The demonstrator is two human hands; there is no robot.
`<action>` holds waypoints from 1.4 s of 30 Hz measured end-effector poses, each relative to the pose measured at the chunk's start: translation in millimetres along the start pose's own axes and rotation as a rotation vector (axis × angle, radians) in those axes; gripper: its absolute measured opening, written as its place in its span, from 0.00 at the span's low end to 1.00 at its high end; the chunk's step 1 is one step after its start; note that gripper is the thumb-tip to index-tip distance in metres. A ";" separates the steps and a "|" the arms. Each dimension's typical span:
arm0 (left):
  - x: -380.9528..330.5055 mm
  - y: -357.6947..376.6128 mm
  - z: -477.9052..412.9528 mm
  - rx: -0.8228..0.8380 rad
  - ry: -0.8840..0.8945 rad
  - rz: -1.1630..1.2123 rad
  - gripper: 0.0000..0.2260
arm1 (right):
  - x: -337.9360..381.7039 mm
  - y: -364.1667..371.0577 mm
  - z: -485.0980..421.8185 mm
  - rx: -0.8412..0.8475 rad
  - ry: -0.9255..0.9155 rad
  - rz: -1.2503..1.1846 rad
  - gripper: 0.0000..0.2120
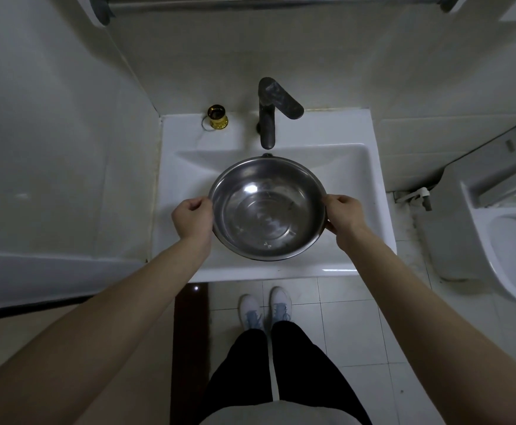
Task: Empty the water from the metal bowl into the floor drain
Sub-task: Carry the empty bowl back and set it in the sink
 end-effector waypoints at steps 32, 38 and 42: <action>76.1 59.7 -62.5 0.019 -0.039 -0.188 0.07 | -13.1 40.2 -110.3 -0.078 0.222 0.099 0.10; 88.1 65.7 -70.3 0.008 -0.049 -0.225 0.06 | -18.2 48.3 -120.4 -0.084 0.258 0.094 0.12; 94.4 67.9 -74.0 0.000 -0.044 -0.258 0.08 | -20.3 53.5 -127.5 -0.085 0.270 0.072 0.10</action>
Point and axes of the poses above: each hand's wrist, its own z-axis away from the middle knuckle, its own y-axis out of the palm, x = y × z, the point moved 2 cm from there along -z, towards the middle knuckle, and after that the axes turned 14 degrees about y, right-handed, at the moved point
